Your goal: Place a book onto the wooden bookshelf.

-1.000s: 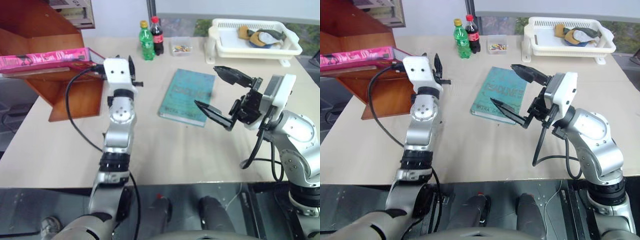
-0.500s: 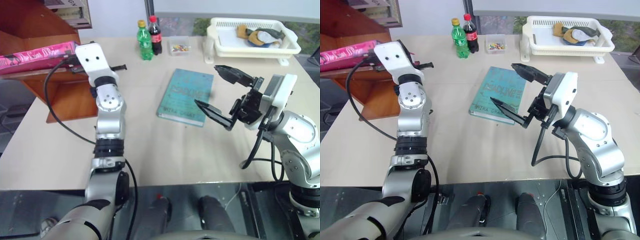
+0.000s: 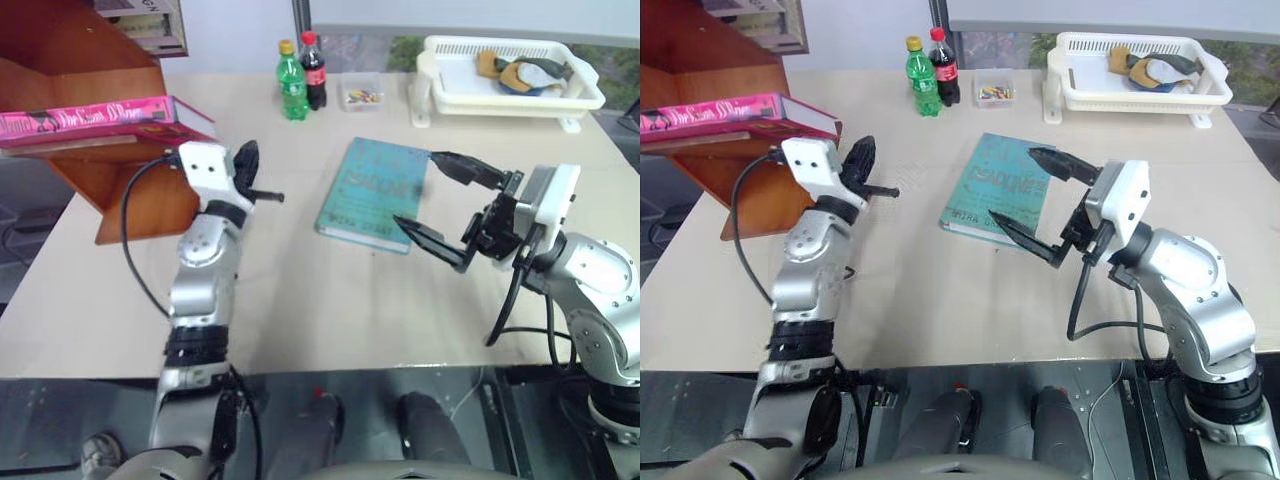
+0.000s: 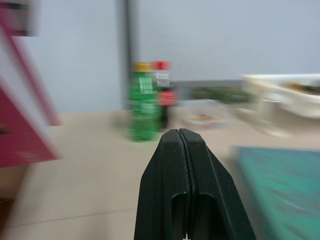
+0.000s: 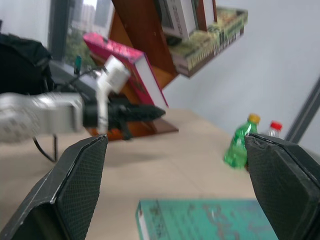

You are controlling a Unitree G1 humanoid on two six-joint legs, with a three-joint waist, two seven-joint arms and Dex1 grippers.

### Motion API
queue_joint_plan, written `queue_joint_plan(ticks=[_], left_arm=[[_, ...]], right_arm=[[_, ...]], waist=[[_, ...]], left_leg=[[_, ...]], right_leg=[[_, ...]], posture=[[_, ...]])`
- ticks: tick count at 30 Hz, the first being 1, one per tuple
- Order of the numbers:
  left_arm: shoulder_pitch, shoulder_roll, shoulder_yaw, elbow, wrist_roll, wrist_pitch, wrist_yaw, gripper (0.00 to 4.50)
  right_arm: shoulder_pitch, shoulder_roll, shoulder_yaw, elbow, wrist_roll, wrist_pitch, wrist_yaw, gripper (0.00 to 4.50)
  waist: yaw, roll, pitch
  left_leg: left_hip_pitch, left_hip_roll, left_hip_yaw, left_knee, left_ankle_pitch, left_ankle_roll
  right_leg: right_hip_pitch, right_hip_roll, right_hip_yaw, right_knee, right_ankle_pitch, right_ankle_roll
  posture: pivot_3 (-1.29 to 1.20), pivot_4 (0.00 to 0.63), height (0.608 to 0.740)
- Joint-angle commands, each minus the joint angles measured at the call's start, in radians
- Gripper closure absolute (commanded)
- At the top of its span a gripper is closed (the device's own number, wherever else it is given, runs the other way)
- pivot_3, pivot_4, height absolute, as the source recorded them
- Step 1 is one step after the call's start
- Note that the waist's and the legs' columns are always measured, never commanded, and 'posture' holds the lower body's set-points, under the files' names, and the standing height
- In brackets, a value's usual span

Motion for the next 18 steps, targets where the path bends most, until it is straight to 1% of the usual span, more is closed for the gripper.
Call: queue_joint_plan(ticks=[1, 2, 3, 4, 6, 7, 10, 12, 15, 18], left_arm=[[0.126, 0.103, 0.051, -0.138, -0.136, 0.067, -0.197, 4.46], [0.166, 0.136, 0.066, -0.158, -0.154, 0.075, -0.24, 3.97], [0.219, 0.188, 0.098, -0.174, -0.184, 0.099, -0.293, 3.74], [0.256, 0.223, 0.121, -0.186, -0.205, 0.117, -0.328, 3.26], [0.346, 0.309, 0.172, -0.203, -0.216, 0.118, -0.413, 2.52], [0.396, 0.344, 0.199, -0.205, -0.225, 0.111, -0.463, 2.08], [0.531, 0.426, 0.282, -0.191, -0.251, 0.105, -0.587, 2.08], [0.59, 0.457, 0.331, -0.191, -0.269, 0.114, -0.633, 2.08], [0.648, 0.488, 0.384, -0.19, -0.289, 0.146, -0.672, 2.08], [0.675, 0.492, 0.408, -0.191, -0.293, 0.142, -0.701, 2.08]], right_arm=[[0.043, -0.041, -0.066, -0.067, 0.029, 0.009, 0.005, 0.0], [0.061, -0.055, -0.078, -0.071, 0.031, 0.013, 0.009, 0.0], [0.105, -0.085, -0.105, -0.075, 0.029, 0.021, 0.023, 0.0], [0.138, -0.106, -0.125, -0.08, 0.028, 0.026, 0.032, 0.0], [0.232, -0.153, -0.184, -0.091, 0.037, 0.047, 0.056, 0.0], [0.281, -0.173, -0.211, -0.098, 0.04, 0.054, 0.069, 0.0], [0.404, -0.217, -0.278, -0.111, 0.039, 0.078, 0.088, 0.0], [0.463, -0.231, -0.322, -0.111, 0.042, 0.094, 0.09, 0.0], [0.537, -0.243, -0.375, -0.118, 0.034, 0.119, 0.087, 0.0], [0.577, -0.25, -0.395, -0.128, 0.022, 0.124, 0.091, 0.0]], waist=[[-0.001, 0.0, 0.0], [-0.001, 0.0, 0.0], [0.003, 0.001, 0.0], [0.005, 0.001, 0.0], [0.009, 0.001, 0.001], [0.009, 0.001, 0.001], [0.011, 0.001, 0.001], [0.013, 0.002, 0.001], [0.017, 0.002, 0.001], [0.02, 0.002, 0.001]], left_leg=[[0.0, 0.0, 0.0, 0.0, 0.0, 0.0], [0.0, 0.001, 0.0, -0.001, 0.0, 0.0], [0.0, 0.001, 0.0, -0.001, -0.001, 0.001], [0.001, 0.001, 0.0, -0.002, -0.002, 0.004], [0.0, 0.001, -0.001, -0.002, -0.002, 0.004], [0.0, 0.001, -0.001, -0.002, -0.003, 0.004], [0.001, 0.001, 0.0, -0.003, -0.003, 0.004], [0.002, 0.001, 0.0, -0.003, -0.003, 0.005], [0.002, 0.003, 0.0, -0.003, -0.003, 0.004], [0.003, 0.004, 0.0, -0.003, -0.003, 0.004]], right_leg=[[0.0, 0.0, 0.0, 0.0, 0.0, 0.0], [0.0, 0.0, 0.0, 0.0, 0.0, 0.0], [0.0, 0.001, 0.0, 0.0, 0.0, 0.0], [0.0, 0.001, 0.0, 0.0, 0.0, 0.0], [0.0, 0.001, -0.001, -0.001, 0.0, 0.0], [0.001, 0.0, -0.002, -0.002, 0.0, 0.0], [0.001, -0.001, -0.001, -0.003, 0.0, 0.0], [0.003, -0.001, -0.001, -0.004, 0.0, 0.0], [0.005, 0.0, -0.002, -0.006, -0.001, -0.001], [0.006, 0.0, -0.003, -0.006, -0.002, -0.002]], posture=[[0.0, 0.15, 0.74], [0.0, 0.15, 0.74], [0.0, 0.15, 0.74], [0.0, 0.15, 0.74], [0.0, 0.15, 0.74], [0.0, 0.15, 0.74], [0.0, 0.15, 0.74], [0.0, 0.15, 0.74], [0.0, 0.15, 0.74], [0.0, 0.15, 0.74]])
